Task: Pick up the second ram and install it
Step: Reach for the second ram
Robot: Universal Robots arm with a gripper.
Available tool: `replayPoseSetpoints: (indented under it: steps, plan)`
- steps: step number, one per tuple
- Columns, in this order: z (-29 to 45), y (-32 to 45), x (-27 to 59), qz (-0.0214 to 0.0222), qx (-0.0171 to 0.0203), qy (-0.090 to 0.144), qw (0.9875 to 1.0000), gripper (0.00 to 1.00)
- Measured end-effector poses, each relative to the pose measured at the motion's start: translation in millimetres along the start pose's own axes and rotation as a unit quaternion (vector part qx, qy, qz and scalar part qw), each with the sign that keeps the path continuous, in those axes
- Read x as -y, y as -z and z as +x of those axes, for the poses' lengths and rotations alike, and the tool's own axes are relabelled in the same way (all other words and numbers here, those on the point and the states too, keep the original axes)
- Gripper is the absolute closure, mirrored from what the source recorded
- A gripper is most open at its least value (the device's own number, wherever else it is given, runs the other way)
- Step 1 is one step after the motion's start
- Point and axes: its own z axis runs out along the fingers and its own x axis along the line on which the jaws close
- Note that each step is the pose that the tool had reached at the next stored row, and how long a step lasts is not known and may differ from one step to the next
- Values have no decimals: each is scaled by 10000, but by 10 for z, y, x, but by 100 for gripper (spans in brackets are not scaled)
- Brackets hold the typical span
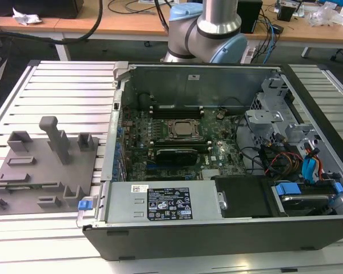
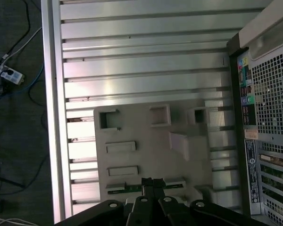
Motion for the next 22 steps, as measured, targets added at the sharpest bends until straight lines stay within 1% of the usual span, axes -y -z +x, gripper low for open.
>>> replayPoseSetpoints:
  steps: [4, 6, 8, 11, 12, 14, 16, 18, 19, 22]
  plan:
    - [-9, 1, 119, 0, 0, 0, 10000, 89]
    - [-14, 2, 194, 0, 0, 0, 10000, 89]
    - [-17, 2, 231, 0, 0, 0, 10000, 89]
    - [-25, 2, 337, 0, 0, 0, 10000, 89]
    - [-29, 3, 388, 0, 0, 0, 10000, 89]
    - [-32, 3, 431, 0, 0, 0, 10000, 89]
    - [-38, 3, 513, 0, 0, 0, 10000, 89]
    - [-41, 3, 556, 0, 0, 0, 10000, 89]
    - [-45, 3, 599, 0, 0, 0, 10000, 89]
    - [-46, 2, 611, 0, 0, -1, 10000, 89]
